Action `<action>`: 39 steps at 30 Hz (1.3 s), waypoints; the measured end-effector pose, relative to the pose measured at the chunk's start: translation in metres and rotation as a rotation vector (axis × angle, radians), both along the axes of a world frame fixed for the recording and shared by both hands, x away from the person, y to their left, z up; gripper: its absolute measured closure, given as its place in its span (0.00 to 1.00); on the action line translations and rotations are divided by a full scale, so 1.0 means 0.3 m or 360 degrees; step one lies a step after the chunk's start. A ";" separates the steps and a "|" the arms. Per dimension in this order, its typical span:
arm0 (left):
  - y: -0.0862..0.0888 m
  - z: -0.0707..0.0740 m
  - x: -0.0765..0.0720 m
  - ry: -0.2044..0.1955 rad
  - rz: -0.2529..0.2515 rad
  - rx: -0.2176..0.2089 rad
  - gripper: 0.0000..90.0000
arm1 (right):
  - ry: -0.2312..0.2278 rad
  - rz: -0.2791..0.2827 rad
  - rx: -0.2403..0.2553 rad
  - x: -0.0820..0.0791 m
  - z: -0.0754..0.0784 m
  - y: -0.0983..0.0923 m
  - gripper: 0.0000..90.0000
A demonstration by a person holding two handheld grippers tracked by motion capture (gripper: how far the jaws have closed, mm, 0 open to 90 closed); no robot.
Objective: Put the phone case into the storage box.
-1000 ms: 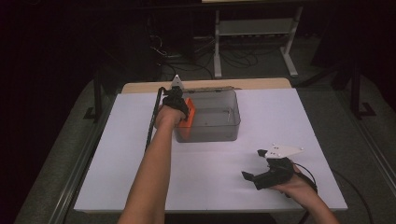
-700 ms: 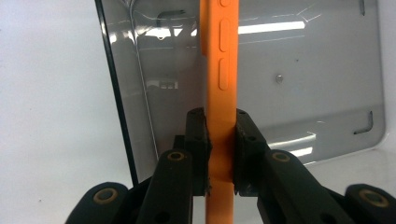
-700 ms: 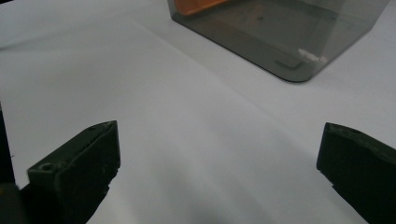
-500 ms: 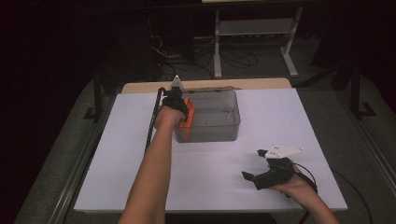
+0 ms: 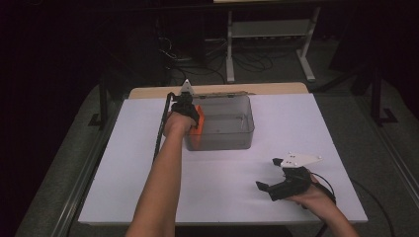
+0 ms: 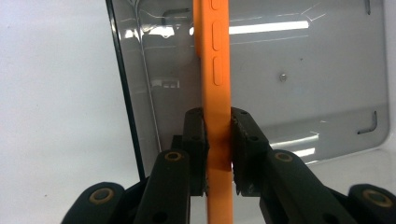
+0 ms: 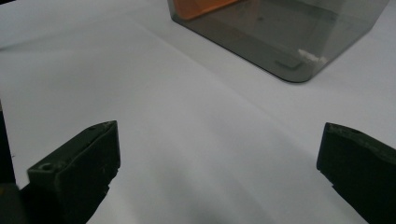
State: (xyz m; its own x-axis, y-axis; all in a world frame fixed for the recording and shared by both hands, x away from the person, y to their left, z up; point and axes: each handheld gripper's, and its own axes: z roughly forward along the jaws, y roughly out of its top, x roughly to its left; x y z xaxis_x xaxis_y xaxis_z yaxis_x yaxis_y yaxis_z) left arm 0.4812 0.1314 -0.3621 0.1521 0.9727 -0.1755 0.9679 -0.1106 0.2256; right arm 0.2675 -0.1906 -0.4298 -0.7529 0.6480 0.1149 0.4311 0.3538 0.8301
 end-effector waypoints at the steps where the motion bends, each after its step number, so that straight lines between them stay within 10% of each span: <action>1: 0.000 0.000 0.000 0.0000 -0.0001 0.0002 0.86 | -0.0001 0.0001 -0.0002 0.000 0.000 0.000 0.00; 39: 0.013 0.051 0.005 -0.0052 -0.0014 0.0049 0.86 | 0.0000 0.0001 -0.0001 0.001 0.000 0.001 0.00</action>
